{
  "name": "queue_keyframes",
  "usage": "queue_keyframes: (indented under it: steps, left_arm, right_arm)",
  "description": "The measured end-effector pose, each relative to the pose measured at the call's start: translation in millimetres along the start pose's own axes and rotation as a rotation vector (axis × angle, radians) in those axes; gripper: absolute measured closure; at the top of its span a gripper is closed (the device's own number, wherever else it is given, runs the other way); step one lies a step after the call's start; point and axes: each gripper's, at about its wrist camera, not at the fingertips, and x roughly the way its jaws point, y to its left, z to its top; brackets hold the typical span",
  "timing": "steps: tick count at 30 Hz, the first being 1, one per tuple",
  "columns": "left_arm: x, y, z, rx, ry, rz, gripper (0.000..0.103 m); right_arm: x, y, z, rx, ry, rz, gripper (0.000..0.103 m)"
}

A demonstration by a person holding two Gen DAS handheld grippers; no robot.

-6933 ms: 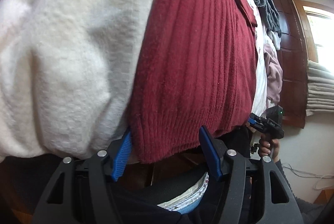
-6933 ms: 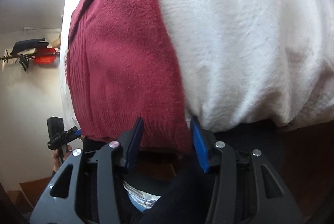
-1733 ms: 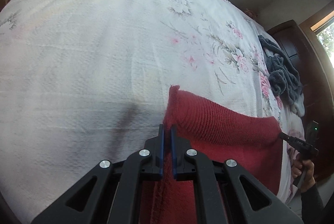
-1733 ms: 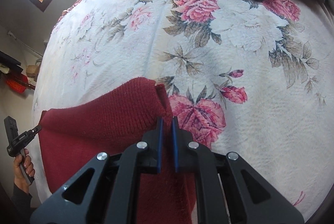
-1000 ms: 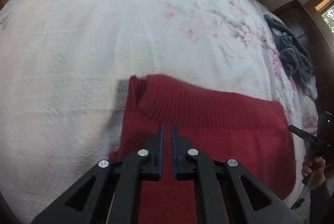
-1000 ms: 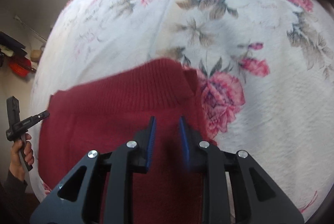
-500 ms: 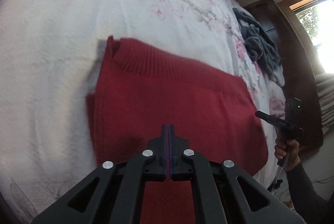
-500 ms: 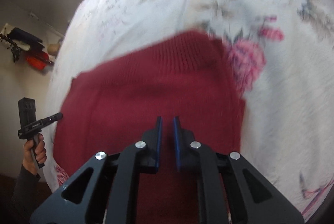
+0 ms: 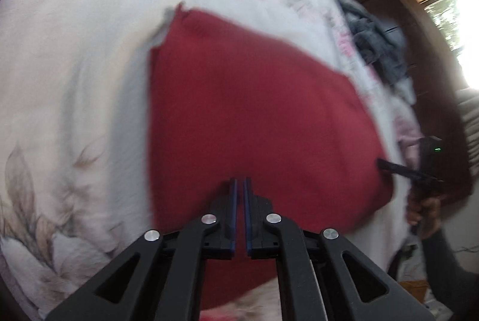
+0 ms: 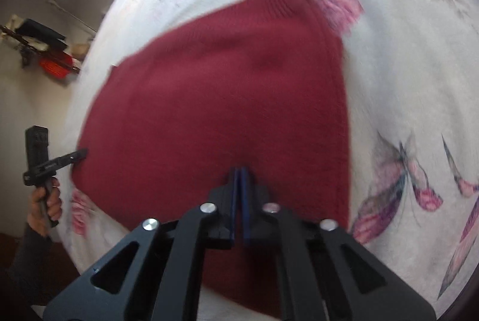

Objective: Fold small clothes

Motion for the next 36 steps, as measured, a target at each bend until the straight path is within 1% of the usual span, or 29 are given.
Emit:
queue_keyframes:
  steps: [2, 3, 4, 5, 6, 7, 9, 10, 11, 12, 14, 17, 19, 21, 22, 23, 24, 25, 26, 27, 28, 29, 30, 31, 32, 33, 34, 35, 36]
  left_arm:
    - [-4.8, 1.9, 0.4, -0.014, -0.003, -0.004, 0.101]
    - [-12.3, -1.7, -1.3, -0.009, -0.012, -0.003, 0.101]
    - [-23.3, -8.2, -4.8, 0.008, -0.032, -0.035, 0.101]
    - [-30.8, -13.1, -9.5, 0.018, -0.045, -0.080, 0.100]
    - [-35.4, -18.1, -13.5, 0.028, -0.052, -0.114, 0.100]
    - [-38.8, -22.3, -21.2, 0.042, -0.049, -0.131, 0.100]
    - [-30.7, -21.0, -37.1, 0.046, -0.016, -0.115, 0.100]
    - [-23.1, -17.7, -41.1, 0.044, 0.001, -0.089, 0.100]
    - [-13.4, -12.4, -43.9, 0.034, 0.020, -0.062, 0.101]
    - [-7.5, -4.4, -49.6, 0.014, 0.029, -0.052, 0.101]
    - [-6.1, 9.9, -55.0, -0.030, 0.020, -0.079, 0.101]
    - [-9.7, 10.1, -57.2, -0.021, 0.005, -0.058, 0.101]
    - [-8.8, 8.1, -56.9, -0.029, 0.006, -0.067, 0.101]
    - [-14.2, 11.6, -57.3, -0.040, 0.000, -0.076, 0.101]
    - [-16.9, 11.0, -60.6, -0.041, -0.009, -0.065, 0.101]
    - [-17.0, 11.5, -61.9, -0.047, -0.019, -0.054, 0.101]
    - [-20.0, 10.8, -60.7, -0.059, -0.034, -0.047, 0.101]
    - [-31.1, 13.5, -64.7, -0.082, -0.060, -0.043, 0.101]
    - [-42.5, 16.2, -68.6, -0.105, -0.094, -0.045, 0.097]
    - [-49.3, 18.4, -72.7, -0.123, -0.122, -0.050, 0.092]
    - [-60.8, 22.3, -78.5, -0.157, -0.164, -0.061, 0.077]
    - [-69.6, 26.4, -84.8, -0.190, -0.196, -0.083, 0.066]
    - [-73.0, 27.8, -89.5, -0.216, -0.213, -0.105, 0.062]
    - [-78.8, 32.8, -96.8, -0.259, -0.231, -0.127, 0.054]
    - [-82.4, 35.9, -102.6, -0.287, -0.241, -0.132, 0.043]
    - [-83.8, 36.6, -106.5, -0.300, -0.245, -0.131, 0.038]
    - [-86.3, 37.3, -111.0, -0.304, -0.246, -0.127, 0.034]
    - [-87.3, 37.6, -113.8, -0.301, -0.237, -0.114, 0.031]
    - [-87.7, 37.5, -115.7, -0.298, -0.227, -0.093, 0.030]
  right_arm:
    - [-0.1, -4.4, 0.7, 0.032, -0.001, 0.012, 0.103]
    - [-7.3, -2.2, 0.2, 0.034, -0.006, 0.012, 0.103]
    - [-17.5, 1.0, -2.2, 0.034, -0.017, 0.027, 0.096]
    - [-24.6, 3.3, -2.9, 0.031, -0.026, 0.045, 0.094]
    - [-33.9, 5.6, -9.5, 0.024, -0.031, 0.073, 0.094]
    - [-37.9, 6.3, -16.9, 0.017, -0.026, 0.085, 0.094]
    - [-39.6, -1.3, -34.8, 0.019, -0.009, 0.090, 0.094]
    - [-38.0, -7.3, -38.7, 0.025, 0.006, 0.081, 0.096]
    - [-33.4, -13.3, -44.2, 0.035, 0.020, 0.058, 0.101]
    - [-27.5, -21.0, -48.7, 0.051, 0.033, 0.045, 0.103]
    - [-24.0, -28.2, -52.6, 0.054, 0.029, 0.022, 0.103]
    - [-33.9, -28.6, -54.8, 0.043, 0.010, -0.021, 0.103]
    - [-45.3, -39.1, -63.0, 0.063, -0.006, -0.029, 0.103]
    - [-47.6, -44.2, -66.0, 0.072, -0.005, -0.066, 0.103]
    - [-51.2, -42.3, -66.6, 0.072, -0.015, -0.088, 0.100]
    - [-60.5, -31.0, -68.2, 0.038, -0.038, -0.126, 0.094]
    - [-67.5, -19.3, -70.7, -0.004, -0.056, -0.148, 0.094]
    - [-73.6, -3.4, -74.0, -0.055, -0.071, -0.168, 0.094]
    - [-78.5, 17.1, -77.9, -0.122, -0.081, -0.186, 0.092]
    - [-77.6, 50.4, -85.3, -0.228, -0.084, -0.226, 0.090]
    - [-73.7, 83.8, -95.6, -0.341, -0.093, -0.287, 0.074]
    - [-69.6, 105.5, -102.9, -0.415, -0.106, -0.326, 0.061]
    - [-61.4, 144.8, -118.7, -0.552, -0.148, -0.388, 0.033]
    - [-55.7, 165.8, -128.9, -0.623, -0.181, -0.420, 0.019]
    - [-50.0, 186.0, -140.2, -0.698, -0.206, -0.441, 0.019]
    - [-36.8, 211.4, -152.4, -0.779, -0.206, -0.455, 0.019]
    - [-26.5, 228.4, -161.5, -0.833, -0.203, -0.460, 0.021]
    - [-10.5, 251.2, -170.3, -0.894, -0.198, -0.464, 0.022]
    - [0.6, 265.9, -174.4, -0.923, -0.198, -0.468, 0.025]
